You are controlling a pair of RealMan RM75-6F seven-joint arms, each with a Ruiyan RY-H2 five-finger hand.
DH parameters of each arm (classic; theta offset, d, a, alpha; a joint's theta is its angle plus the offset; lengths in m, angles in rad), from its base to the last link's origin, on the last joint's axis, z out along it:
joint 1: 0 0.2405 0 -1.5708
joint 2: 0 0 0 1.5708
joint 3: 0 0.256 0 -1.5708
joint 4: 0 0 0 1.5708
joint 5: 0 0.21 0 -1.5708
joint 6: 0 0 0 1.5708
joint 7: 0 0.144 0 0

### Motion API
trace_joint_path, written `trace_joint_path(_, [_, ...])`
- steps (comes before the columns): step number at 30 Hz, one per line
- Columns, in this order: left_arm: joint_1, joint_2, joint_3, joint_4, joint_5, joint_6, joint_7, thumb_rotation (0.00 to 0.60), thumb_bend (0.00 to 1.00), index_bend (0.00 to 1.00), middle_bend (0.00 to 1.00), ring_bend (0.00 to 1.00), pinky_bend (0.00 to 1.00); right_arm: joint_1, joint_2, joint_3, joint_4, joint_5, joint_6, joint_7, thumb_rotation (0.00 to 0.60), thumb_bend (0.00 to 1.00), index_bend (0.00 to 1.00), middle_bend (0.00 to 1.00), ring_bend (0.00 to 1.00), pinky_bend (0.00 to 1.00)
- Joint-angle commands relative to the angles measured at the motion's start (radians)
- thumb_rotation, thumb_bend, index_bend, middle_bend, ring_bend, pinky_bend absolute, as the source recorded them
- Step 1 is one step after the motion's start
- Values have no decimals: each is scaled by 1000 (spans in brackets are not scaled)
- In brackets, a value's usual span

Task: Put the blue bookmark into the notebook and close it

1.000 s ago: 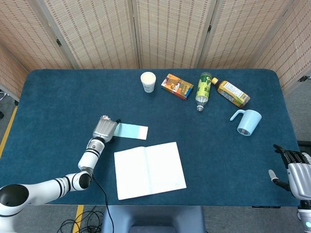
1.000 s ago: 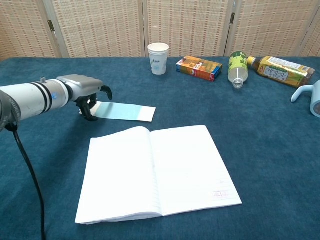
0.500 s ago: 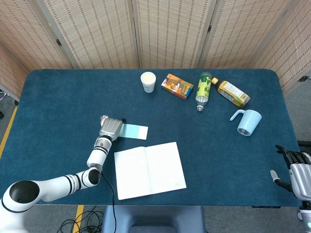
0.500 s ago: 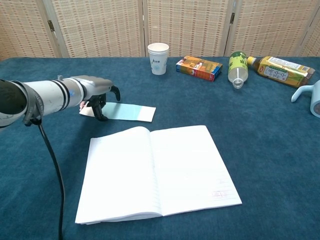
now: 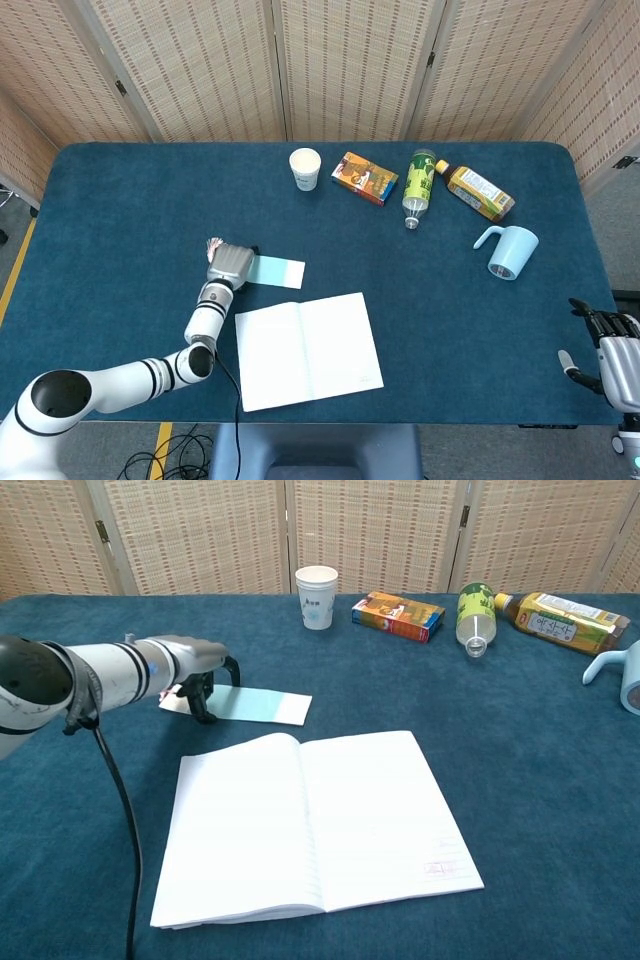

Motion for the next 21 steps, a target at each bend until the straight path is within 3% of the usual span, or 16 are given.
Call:
trace_joint_path(1, [-3, 3, 3, -7, -6, 1, 5, 600, 311, 272, 835, 795, 921, 0, 0, 0, 1, 0, 0, 1, 600, 255, 170, 286, 265, 232])
trace_joint_path(21, [12, 10, 6, -27, 60, 14, -45, 600, 311, 327, 834, 795, 921, -7, -3, -2, 3, 0, 5, 3, 600, 255, 170, 286, 265, 232])
